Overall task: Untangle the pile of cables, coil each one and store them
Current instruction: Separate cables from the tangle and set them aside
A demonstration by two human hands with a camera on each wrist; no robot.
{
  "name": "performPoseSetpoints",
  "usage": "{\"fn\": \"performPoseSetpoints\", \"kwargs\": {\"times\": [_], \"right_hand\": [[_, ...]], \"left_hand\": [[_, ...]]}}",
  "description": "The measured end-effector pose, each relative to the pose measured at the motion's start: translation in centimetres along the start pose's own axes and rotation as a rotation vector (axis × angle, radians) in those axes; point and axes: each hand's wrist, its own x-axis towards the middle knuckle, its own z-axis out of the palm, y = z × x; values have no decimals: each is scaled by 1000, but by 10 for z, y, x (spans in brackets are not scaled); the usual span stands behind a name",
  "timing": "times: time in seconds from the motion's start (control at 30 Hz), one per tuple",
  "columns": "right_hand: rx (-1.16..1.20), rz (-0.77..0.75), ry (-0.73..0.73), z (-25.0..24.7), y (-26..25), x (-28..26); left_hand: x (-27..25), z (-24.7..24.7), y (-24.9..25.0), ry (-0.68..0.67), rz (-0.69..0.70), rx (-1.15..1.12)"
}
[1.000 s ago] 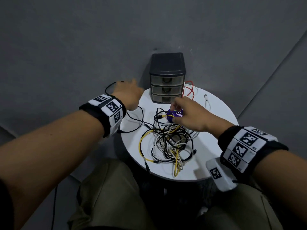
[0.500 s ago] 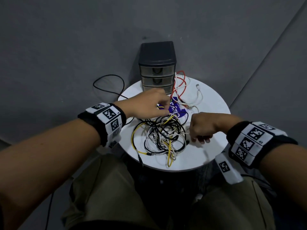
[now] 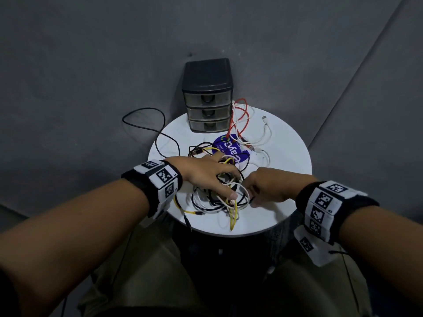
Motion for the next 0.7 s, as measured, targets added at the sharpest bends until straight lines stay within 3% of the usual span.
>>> {"fn": "performPoseSetpoints", "kwargs": {"times": [0.1,0.2,0.3,0.47,0.6,0.7], "right_hand": [[32,21,-101,-8,2,2],[325,67,-79,-40,9,-6],[713,60,190,-84,9,-24],[1125,44,759,-142,-5,-42],[1624,-115,1182,-181,-10,-60],[1679,-286,1347,-192,-15,-67]], "left_hand": [[2,1,2,-13,-26,34],[2,-3,3,-25,-31,58],[3,-7,3,-36,-41,68],[3,-10,3,-64,-74,108],[1,-9,4,-85,-76,115],[-1,-14,6,-98,-82,90]]}}
